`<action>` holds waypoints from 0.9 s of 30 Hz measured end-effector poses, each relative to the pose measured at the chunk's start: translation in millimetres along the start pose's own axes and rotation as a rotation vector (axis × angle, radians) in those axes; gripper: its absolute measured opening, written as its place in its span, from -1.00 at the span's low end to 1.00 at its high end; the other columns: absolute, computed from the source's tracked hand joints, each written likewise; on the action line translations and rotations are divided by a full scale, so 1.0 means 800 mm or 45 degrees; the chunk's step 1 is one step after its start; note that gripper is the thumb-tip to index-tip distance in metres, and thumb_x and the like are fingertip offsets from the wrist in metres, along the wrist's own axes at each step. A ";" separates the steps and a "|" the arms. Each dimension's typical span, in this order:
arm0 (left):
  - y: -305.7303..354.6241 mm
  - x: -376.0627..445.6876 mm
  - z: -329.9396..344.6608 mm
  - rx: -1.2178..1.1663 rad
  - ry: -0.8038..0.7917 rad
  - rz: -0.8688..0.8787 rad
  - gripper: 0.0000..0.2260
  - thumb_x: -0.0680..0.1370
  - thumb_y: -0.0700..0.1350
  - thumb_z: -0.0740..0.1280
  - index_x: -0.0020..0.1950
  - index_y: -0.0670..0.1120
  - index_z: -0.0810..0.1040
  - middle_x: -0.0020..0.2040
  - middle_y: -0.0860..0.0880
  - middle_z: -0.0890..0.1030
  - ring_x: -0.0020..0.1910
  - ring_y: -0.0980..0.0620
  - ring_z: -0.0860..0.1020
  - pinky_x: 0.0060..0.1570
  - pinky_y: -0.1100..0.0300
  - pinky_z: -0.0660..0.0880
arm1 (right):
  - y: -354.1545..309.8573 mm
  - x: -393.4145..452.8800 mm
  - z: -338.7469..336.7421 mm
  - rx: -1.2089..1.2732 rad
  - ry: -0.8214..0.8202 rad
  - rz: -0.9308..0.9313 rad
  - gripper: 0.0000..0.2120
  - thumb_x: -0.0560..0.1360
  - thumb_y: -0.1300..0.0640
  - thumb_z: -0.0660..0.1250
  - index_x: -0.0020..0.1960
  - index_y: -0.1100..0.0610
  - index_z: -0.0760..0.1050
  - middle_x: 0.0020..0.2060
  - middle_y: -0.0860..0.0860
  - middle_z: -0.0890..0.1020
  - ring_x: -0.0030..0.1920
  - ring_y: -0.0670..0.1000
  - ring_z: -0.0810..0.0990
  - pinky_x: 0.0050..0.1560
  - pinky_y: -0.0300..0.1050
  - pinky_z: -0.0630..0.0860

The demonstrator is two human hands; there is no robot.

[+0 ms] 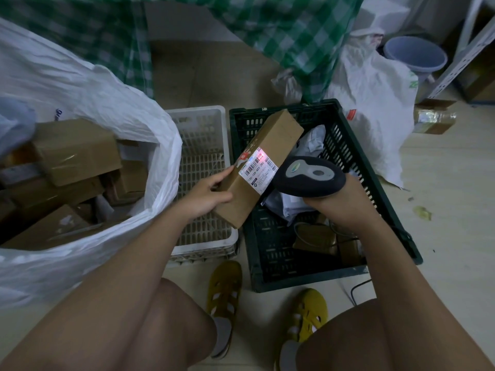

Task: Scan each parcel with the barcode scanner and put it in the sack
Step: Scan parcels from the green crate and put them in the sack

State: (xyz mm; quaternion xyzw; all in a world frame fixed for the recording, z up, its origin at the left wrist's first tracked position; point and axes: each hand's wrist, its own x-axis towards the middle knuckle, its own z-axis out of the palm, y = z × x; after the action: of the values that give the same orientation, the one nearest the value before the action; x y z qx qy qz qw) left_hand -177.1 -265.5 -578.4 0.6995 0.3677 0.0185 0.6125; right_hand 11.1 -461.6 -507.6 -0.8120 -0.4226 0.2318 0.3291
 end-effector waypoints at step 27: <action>0.089 -0.081 0.029 -0.171 0.249 0.212 -0.36 0.55 -0.24 0.31 0.51 0.21 0.18 0.21 0.18 0.47 0.14 0.22 0.49 -0.08 0.37 0.50 | -0.019 0.005 0.023 0.770 0.534 0.306 -0.76 0.52 0.30 0.32 -0.32 0.24 0.42 -0.46 -0.08 0.51 -0.44 -0.24 0.41 -0.39 -0.25 0.34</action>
State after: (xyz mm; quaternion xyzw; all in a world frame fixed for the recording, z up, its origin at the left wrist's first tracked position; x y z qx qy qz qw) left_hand -178.3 -318.2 -494.9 0.6799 0.3644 0.1620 0.6154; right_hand -7.1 -445.7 -509.1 -0.7519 -0.1604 0.2117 0.6034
